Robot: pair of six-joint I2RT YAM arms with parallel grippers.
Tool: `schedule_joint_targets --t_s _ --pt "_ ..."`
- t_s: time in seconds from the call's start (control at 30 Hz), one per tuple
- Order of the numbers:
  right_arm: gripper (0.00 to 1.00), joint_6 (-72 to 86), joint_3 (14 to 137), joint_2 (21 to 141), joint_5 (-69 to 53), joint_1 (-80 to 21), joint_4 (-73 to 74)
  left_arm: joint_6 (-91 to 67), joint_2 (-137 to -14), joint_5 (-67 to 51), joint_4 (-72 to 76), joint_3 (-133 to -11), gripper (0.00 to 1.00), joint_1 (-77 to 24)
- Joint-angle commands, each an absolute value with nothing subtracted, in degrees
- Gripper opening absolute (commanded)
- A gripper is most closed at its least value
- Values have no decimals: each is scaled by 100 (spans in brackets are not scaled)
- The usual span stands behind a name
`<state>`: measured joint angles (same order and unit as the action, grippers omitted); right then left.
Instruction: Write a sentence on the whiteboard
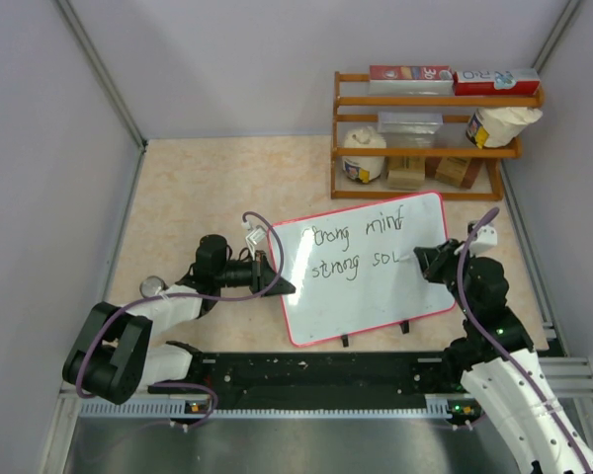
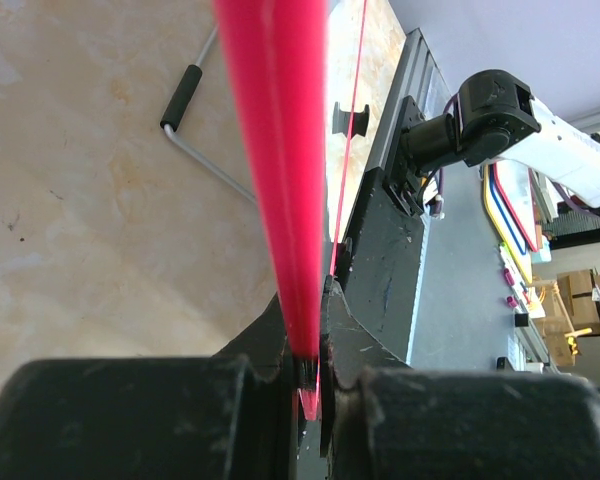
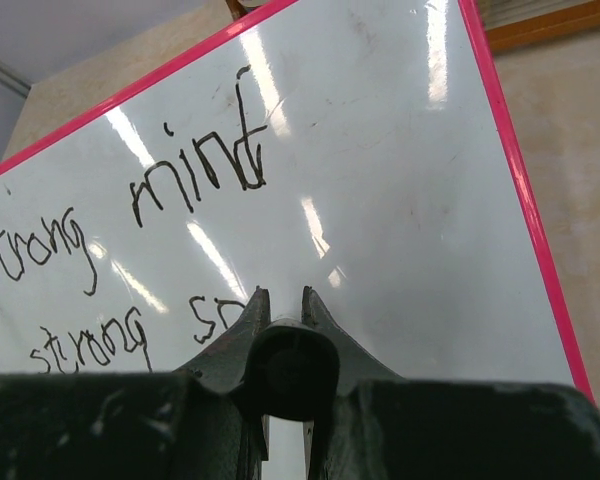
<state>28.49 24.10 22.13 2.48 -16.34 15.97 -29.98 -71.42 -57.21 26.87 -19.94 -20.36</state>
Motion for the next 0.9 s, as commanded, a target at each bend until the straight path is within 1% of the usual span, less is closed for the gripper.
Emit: schedule_joint_targets --t_s 0.0,0.4,0.87 --pt "0 2681 2689 2373 624 -1582 1442 -2197 -7225 -4816 2575 -1978 0 -1986" --pt "0 2812 2892 2751 536 -1582 985 -2197 -7242 -4816 2602 -1969 0 -1995" --pt "0 2760 2690 2699 352 -1582 1177 -2197 -7233 -4816 2610 -1969 0 -1986"
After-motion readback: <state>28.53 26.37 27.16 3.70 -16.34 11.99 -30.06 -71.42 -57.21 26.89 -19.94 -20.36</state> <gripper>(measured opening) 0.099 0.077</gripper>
